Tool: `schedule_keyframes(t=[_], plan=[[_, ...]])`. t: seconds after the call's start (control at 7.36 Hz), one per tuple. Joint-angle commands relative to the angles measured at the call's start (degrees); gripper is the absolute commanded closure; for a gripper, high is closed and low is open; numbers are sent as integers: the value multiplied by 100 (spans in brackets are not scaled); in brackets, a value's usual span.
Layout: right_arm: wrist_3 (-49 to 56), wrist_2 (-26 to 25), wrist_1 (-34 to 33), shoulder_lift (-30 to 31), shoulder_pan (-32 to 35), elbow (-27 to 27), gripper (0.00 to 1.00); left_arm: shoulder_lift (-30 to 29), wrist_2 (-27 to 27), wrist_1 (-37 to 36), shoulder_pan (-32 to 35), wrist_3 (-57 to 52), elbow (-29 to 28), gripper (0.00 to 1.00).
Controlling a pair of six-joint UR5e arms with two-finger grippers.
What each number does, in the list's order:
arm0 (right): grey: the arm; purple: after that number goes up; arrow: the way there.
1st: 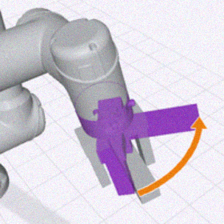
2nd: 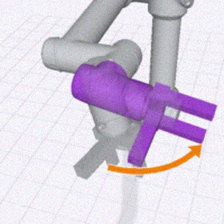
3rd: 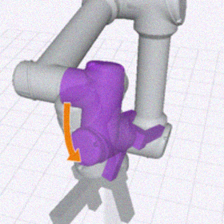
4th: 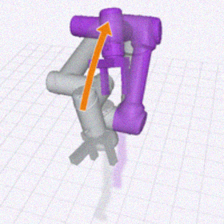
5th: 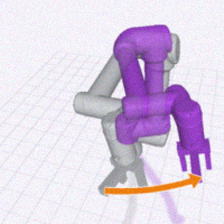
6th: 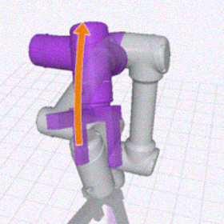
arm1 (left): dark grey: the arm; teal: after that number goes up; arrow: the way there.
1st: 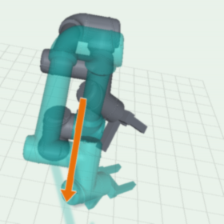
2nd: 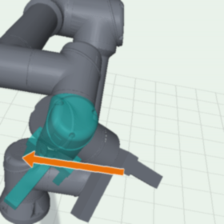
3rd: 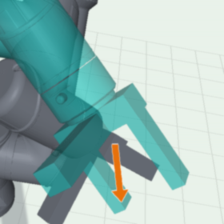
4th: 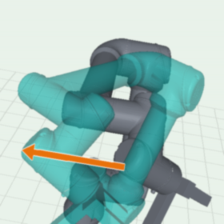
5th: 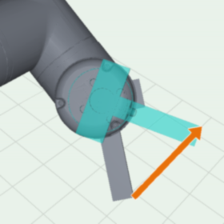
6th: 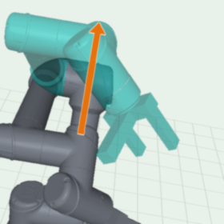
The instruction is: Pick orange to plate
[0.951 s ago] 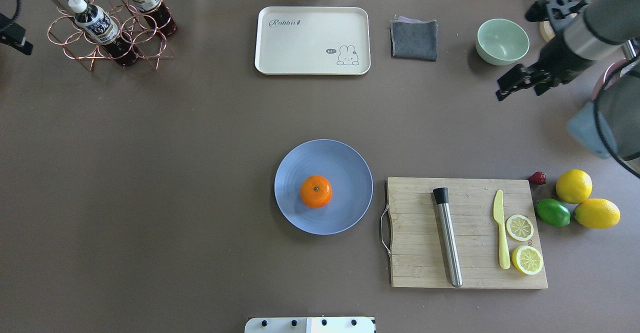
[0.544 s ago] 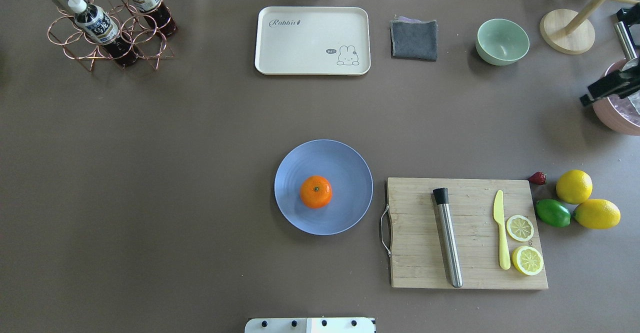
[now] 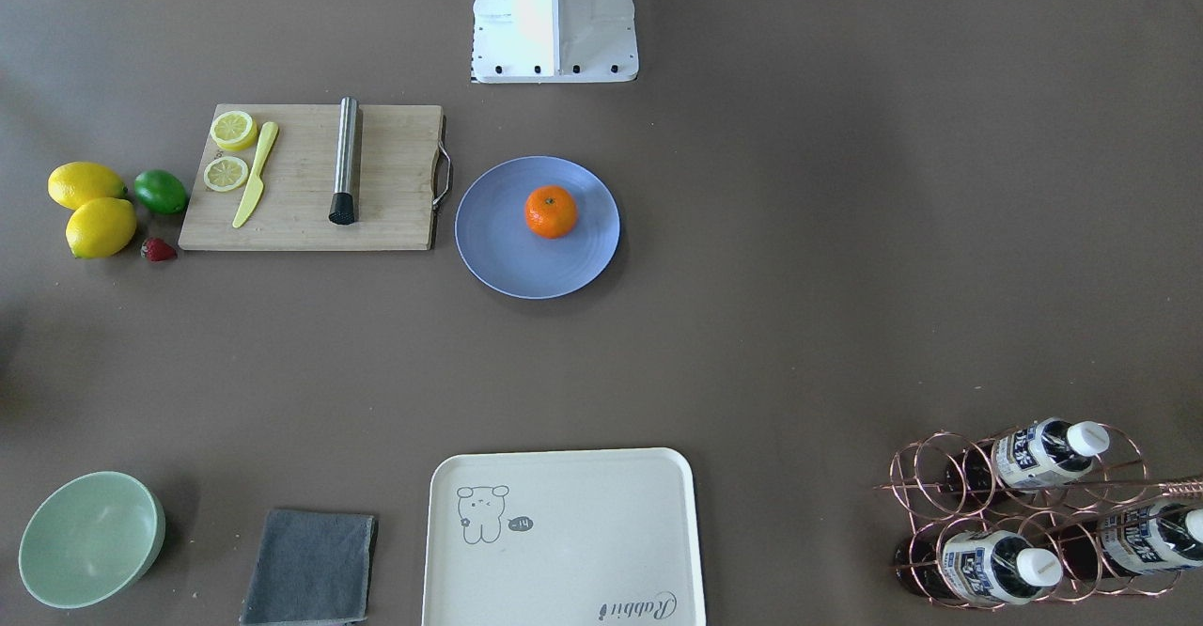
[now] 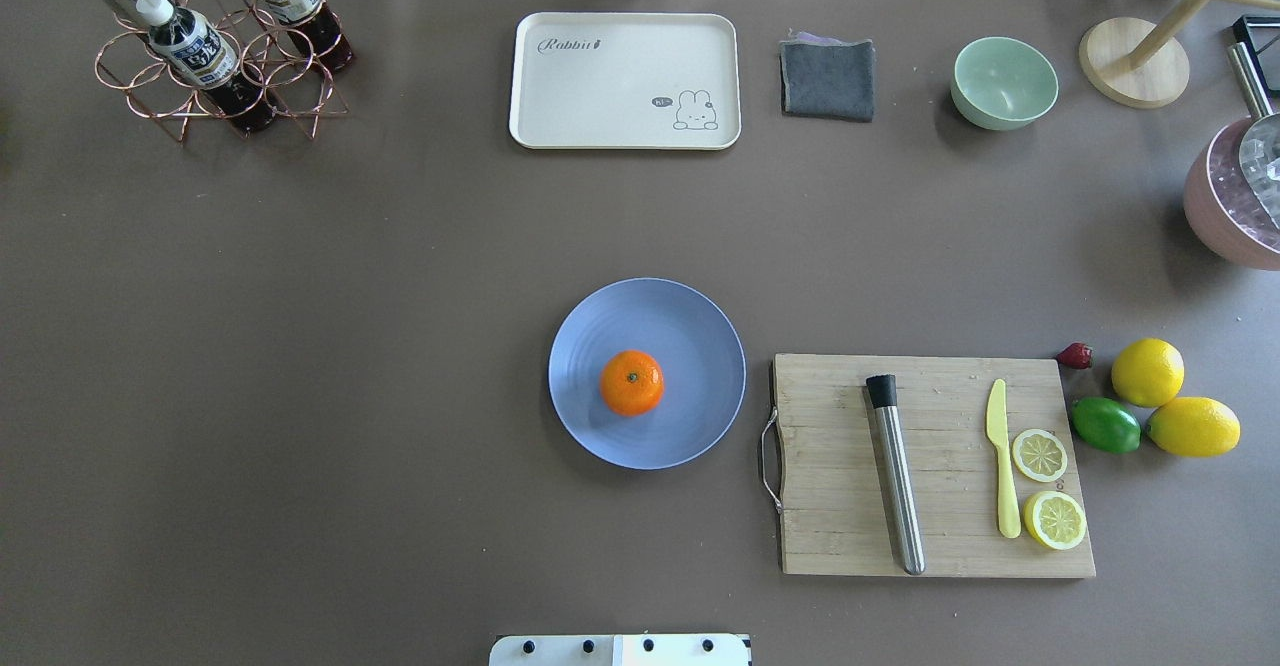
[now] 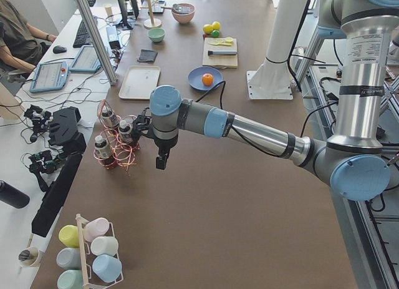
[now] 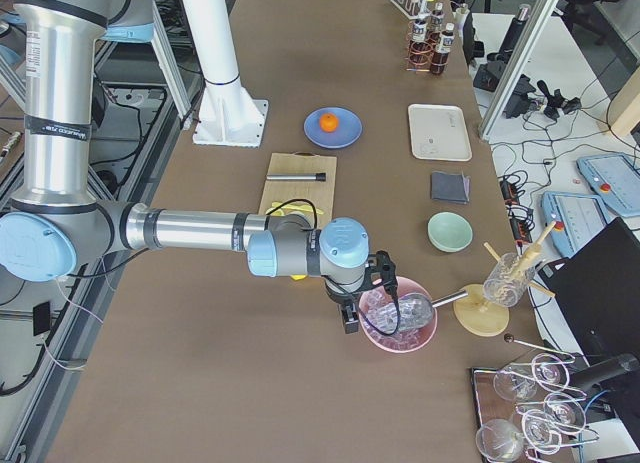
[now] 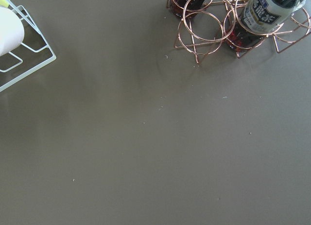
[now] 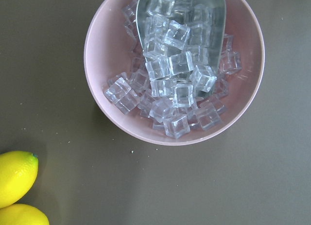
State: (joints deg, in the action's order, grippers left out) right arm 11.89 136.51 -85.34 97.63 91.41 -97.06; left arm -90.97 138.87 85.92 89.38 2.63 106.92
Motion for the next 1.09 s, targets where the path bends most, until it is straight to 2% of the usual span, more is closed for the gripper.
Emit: schedule_keyframes(t=[0.0, 0.95], plan=[[76, -1, 9, 106, 157, -14, 0, 96, -1, 12, 27, 1, -57, 2], [68, -19, 35, 72, 175, -23, 0, 194, -44, 223, 54, 19, -223, 2]])
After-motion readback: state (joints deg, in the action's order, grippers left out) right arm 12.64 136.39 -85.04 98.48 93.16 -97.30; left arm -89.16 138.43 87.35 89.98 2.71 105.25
